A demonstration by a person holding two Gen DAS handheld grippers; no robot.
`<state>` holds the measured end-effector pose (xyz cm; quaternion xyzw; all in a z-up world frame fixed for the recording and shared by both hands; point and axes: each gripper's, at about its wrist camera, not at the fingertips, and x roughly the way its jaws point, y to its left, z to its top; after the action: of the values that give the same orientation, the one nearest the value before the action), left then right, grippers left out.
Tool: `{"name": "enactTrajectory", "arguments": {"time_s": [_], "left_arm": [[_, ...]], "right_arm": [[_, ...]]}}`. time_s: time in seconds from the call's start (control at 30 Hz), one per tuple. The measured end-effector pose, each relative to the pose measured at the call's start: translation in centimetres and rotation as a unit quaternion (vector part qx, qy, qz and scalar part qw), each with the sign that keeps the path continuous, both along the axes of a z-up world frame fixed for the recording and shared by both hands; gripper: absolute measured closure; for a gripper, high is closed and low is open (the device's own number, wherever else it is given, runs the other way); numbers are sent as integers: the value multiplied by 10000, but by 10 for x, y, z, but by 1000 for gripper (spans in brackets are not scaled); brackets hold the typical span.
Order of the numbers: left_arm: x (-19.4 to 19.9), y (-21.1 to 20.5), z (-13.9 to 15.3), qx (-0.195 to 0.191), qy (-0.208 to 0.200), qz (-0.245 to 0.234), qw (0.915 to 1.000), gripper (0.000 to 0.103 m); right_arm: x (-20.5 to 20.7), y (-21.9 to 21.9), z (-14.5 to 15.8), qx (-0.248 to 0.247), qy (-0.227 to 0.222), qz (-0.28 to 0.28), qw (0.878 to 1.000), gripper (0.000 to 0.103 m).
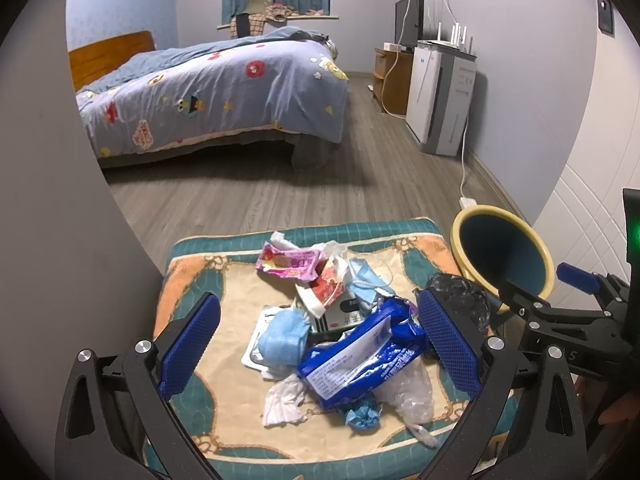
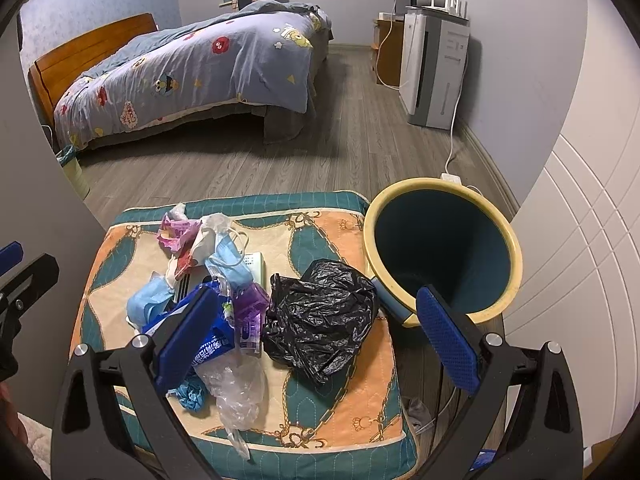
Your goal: Collect trash
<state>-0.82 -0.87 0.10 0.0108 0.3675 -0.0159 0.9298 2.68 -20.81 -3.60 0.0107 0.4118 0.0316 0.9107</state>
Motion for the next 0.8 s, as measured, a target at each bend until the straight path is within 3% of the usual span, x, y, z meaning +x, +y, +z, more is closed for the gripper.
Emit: {"name": "enactTrajectory", "arguments": {"time_s": [0.8], "left_arm": [[0, 1, -1, -17, 10, -11, 10000, 5]], "right_arm": [[-1, 0, -1, -6, 5, 4, 10000, 6]]}}
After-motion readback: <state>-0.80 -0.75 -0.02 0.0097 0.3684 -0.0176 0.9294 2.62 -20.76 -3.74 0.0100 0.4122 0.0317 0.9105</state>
